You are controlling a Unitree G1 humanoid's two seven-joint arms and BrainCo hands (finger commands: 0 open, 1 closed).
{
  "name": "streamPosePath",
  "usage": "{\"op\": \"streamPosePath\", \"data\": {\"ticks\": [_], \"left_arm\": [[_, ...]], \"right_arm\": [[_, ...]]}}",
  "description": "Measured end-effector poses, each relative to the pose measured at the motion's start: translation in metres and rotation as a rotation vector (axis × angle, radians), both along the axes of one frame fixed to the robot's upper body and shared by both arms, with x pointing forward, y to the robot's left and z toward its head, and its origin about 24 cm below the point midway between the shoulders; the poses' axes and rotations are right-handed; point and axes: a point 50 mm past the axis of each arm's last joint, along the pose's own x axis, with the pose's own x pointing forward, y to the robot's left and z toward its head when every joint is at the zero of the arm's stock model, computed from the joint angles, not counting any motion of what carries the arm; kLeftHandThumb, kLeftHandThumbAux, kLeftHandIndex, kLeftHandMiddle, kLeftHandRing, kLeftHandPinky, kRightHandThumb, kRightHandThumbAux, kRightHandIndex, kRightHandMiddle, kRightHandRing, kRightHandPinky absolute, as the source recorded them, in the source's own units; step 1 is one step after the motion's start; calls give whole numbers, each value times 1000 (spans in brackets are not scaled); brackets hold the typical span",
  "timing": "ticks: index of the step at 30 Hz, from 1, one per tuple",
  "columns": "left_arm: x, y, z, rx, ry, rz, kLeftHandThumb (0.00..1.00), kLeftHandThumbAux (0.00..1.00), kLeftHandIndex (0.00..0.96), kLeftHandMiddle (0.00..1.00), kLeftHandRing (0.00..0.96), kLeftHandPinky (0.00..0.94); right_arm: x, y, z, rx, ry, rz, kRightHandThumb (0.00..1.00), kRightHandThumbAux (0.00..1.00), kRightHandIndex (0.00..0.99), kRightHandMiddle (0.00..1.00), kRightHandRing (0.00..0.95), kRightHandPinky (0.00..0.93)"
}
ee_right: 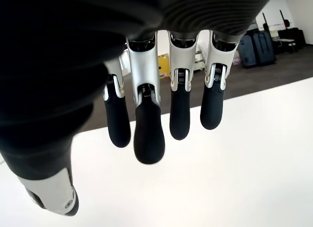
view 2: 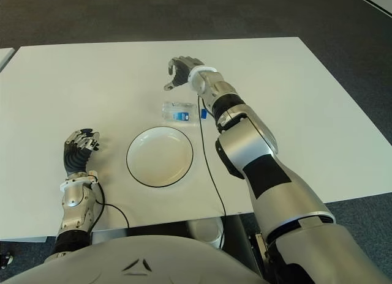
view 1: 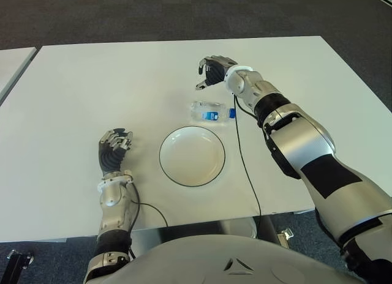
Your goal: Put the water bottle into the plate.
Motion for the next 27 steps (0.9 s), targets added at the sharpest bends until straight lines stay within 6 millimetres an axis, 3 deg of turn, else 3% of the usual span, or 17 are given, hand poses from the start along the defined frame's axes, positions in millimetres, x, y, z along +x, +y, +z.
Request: {"op": "streamPosePath", "data": {"ticks": [8, 17, 27], "left_arm": [[1, 0, 1, -1, -4, -1, 839, 673, 420, 492, 636, 645], [4, 0, 3, 1, -14, -4, 839, 672, 426, 487, 637, 639], [8, 0, 5, -3, -23, -3, 838, 673, 417, 496, 620, 613]], "right_arm": [[4, -2, 14, -9, -38, -2, 266, 527, 31, 16, 20, 32], [7, -1, 24, -16, -65, -16, 332, 471, 1, 0, 0, 0], [8, -1, 26, -45, -119, -30, 434, 309, 0, 0, 0, 0]]}}
